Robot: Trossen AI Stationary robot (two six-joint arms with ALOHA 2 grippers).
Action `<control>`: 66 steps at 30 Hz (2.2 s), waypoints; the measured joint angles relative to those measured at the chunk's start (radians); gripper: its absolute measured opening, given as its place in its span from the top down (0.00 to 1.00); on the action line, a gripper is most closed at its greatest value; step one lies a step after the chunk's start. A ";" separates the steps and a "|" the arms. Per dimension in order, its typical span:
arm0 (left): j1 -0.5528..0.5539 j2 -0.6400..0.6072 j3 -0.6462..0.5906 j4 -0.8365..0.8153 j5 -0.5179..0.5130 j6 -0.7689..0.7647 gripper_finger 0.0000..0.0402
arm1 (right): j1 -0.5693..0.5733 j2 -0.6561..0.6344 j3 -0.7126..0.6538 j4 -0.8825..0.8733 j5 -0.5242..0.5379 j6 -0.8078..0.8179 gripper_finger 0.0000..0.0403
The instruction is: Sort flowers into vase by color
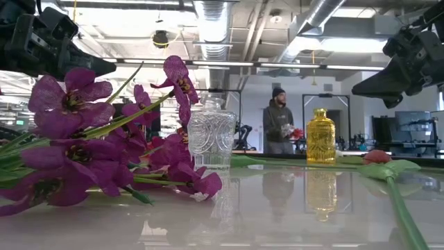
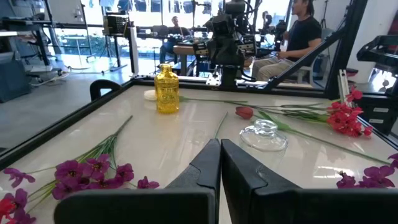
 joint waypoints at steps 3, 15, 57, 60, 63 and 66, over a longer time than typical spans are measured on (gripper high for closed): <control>0.000 0.000 0.000 0.000 0.000 0.000 1.00 | 0.000 0.000 0.000 0.000 0.000 0.000 0.81; 0.000 0.000 0.000 0.000 0.000 0.000 1.00 | 0.000 0.000 0.000 0.000 0.000 0.000 0.81; 0.000 0.000 0.000 0.000 0.000 0.000 1.00 | 0.000 0.000 0.000 0.000 0.000 0.000 0.81; 0.000 0.000 0.000 0.000 0.000 0.000 1.00 | 0.000 0.000 0.000 0.000 0.000 0.000 0.81; 0.000 0.000 0.000 0.003 -0.005 0.010 1.00 | 0.000 0.000 0.000 0.000 0.000 0.000 0.81; 0.000 0.000 0.000 0.010 -0.041 0.021 1.00 | 0.000 0.000 0.000 0.004 0.002 -0.026 0.81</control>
